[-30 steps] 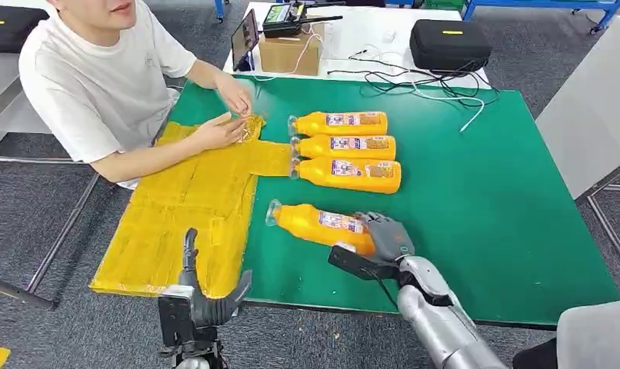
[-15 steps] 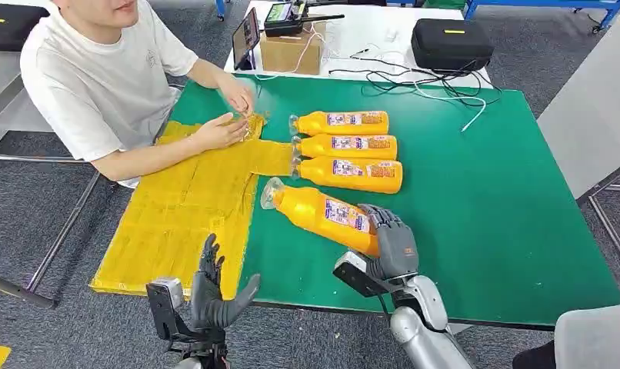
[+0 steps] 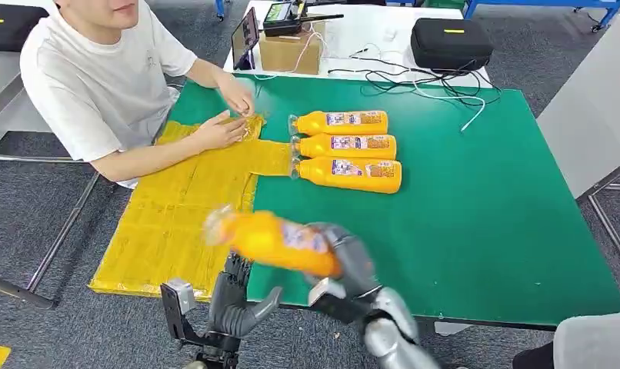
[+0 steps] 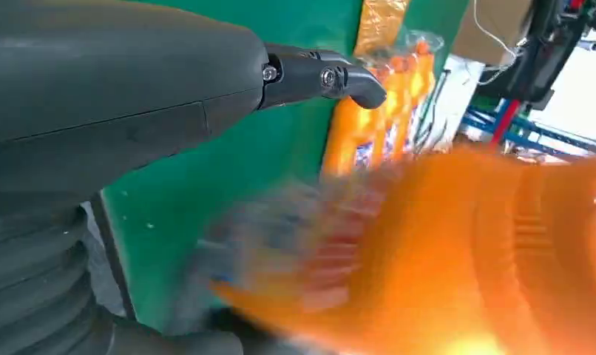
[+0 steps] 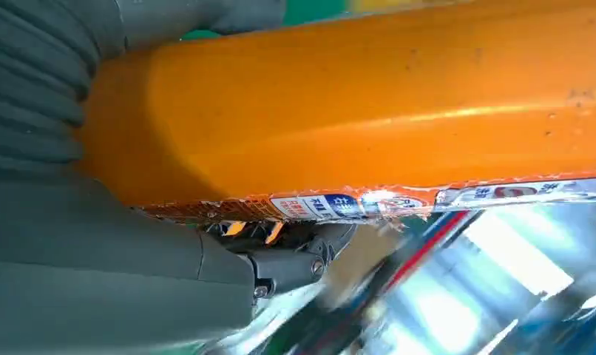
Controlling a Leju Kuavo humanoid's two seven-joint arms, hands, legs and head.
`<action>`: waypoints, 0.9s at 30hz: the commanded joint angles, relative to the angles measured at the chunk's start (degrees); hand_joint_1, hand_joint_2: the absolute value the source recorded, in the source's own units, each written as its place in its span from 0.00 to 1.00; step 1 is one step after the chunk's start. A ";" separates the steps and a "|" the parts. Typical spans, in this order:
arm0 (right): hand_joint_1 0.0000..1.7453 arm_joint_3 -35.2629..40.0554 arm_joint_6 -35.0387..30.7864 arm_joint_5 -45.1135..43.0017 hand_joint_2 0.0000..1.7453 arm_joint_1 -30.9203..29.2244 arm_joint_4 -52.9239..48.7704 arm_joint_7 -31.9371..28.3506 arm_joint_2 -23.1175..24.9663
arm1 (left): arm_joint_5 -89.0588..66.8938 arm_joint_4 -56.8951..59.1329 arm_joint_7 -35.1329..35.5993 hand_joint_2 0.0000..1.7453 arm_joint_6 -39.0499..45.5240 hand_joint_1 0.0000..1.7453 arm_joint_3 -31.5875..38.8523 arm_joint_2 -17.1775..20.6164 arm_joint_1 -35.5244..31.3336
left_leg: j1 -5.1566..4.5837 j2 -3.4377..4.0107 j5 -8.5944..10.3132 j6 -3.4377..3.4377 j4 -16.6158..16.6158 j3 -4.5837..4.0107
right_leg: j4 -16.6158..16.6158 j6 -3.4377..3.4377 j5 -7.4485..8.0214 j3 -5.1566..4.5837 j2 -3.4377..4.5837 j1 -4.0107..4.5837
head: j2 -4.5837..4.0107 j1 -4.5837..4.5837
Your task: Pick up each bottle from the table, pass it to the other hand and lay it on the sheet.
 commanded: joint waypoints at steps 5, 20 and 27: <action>1.00 13.91 0.52 -8.10 1.00 1.60 1.43 -3.28 3.17 | 6.88 -2.95 1.68 1.00 -1.99 0.00 1.61 -0.10 -1.44 | 0.05 0.09 -0.02 -0.06 -0.01 0.01 | -0.02 -0.08 -0.01 0.00 0.03 0.03 | 0.02 0.02; 1.00 16.66 10.68 -7.94 1.00 -1.58 8.54 0.26 3.27 | 6.68 -9.01 -2.59 1.00 -9.95 0.85 1.21 0.90 0.71 | 0.04 0.03 0.00 -0.06 -0.03 0.06 | -0.07 -0.08 -0.03 0.04 -0.06 0.04 | 0.00 0.00; 1.00 16.70 10.95 -7.96 1.00 -1.45 8.34 0.26 3.23 | 6.03 -8.80 -2.88 1.00 -10.20 1.00 1.09 0.96 0.59 | 0.10 -0.05 -0.03 -0.11 -0.01 0.09 | -0.10 -0.14 -0.07 0.12 -0.11 0.10 | 0.02 0.02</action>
